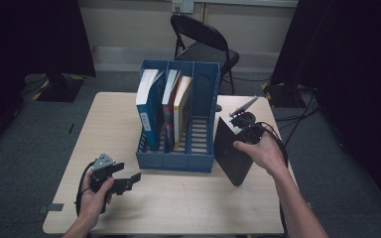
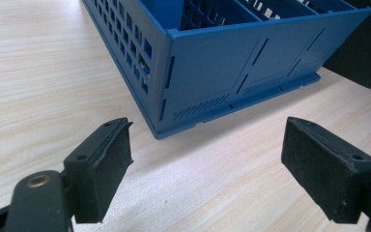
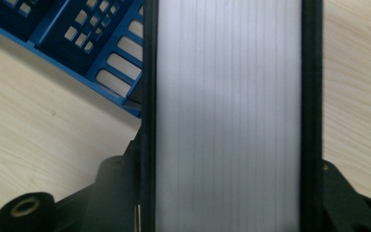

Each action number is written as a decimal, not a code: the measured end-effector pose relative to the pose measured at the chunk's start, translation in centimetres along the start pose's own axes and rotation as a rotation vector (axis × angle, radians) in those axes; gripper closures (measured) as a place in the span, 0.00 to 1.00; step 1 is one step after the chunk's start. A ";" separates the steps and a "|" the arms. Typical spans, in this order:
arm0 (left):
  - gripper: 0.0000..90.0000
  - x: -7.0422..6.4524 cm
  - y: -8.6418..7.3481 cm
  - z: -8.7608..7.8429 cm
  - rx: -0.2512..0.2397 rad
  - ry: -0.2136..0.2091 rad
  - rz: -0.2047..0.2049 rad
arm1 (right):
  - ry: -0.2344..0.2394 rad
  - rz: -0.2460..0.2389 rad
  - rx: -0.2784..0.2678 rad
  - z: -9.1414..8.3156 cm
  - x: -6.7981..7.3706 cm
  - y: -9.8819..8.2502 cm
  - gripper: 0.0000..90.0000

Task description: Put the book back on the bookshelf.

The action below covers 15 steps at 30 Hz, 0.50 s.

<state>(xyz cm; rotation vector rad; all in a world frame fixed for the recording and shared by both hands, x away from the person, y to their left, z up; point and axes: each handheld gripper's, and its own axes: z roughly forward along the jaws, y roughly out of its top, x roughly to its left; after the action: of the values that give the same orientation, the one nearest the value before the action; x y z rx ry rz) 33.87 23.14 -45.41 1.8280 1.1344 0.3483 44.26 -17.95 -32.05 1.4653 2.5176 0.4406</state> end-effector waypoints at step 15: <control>0.20 0.3 0.0 0.2 0.004 0.009 -0.019 | 0.008 0.078 -0.035 -0.5 -1.0 -0.5 0.59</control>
<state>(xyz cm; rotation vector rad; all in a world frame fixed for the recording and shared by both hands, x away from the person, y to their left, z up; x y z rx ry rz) 34.14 23.23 -45.57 1.8198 1.1590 0.3440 44.18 -19.13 -31.75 1.5556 2.4529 0.5010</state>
